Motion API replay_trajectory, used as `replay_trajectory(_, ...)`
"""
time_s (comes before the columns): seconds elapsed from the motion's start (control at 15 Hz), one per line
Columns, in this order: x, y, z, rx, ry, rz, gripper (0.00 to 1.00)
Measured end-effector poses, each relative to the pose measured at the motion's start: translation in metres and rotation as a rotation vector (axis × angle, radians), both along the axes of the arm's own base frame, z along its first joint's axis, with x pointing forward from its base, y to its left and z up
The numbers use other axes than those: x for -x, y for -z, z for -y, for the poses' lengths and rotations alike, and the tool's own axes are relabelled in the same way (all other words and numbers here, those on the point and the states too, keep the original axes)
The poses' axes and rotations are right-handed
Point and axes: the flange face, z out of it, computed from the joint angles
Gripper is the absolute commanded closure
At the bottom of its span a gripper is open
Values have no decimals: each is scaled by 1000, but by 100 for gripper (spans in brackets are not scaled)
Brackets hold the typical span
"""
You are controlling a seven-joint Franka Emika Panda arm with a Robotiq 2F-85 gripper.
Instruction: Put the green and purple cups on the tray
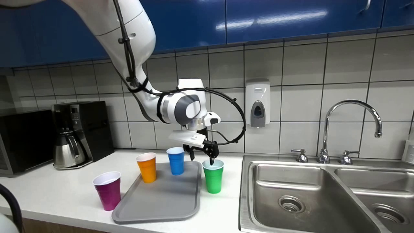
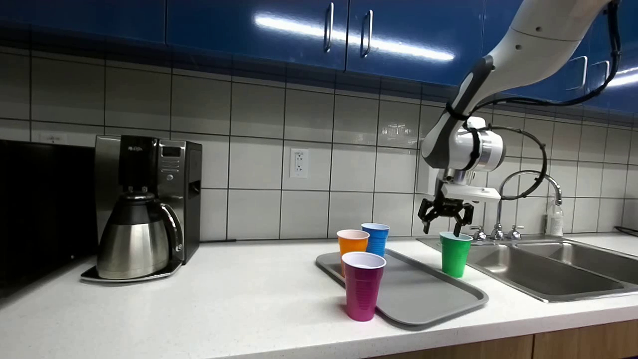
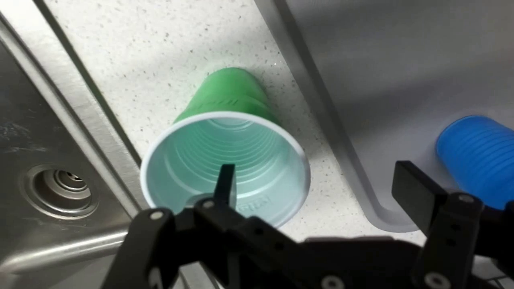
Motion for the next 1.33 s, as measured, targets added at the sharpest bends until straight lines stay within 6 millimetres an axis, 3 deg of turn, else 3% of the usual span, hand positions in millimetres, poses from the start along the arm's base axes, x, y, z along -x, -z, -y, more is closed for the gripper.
replay_trajectory(0.33, -7, 14, 0, 17, 5, -23, 0)
replay_trajectory(0.4, -8, 16, 0, 18, 5, -25, 25)
replay_trajectory(0.47, -9, 18, 1, 18, 5, -27, 26)
replay_trajectory(1.0, -13, 16, 1, 21, 4, -22, 89)
replay_trajectory(1.13, -13, 16, 2, 23, 3, -21, 99)
replay_trajectory(1.33, -13, 15, 3, 28, 0, -20, 100)
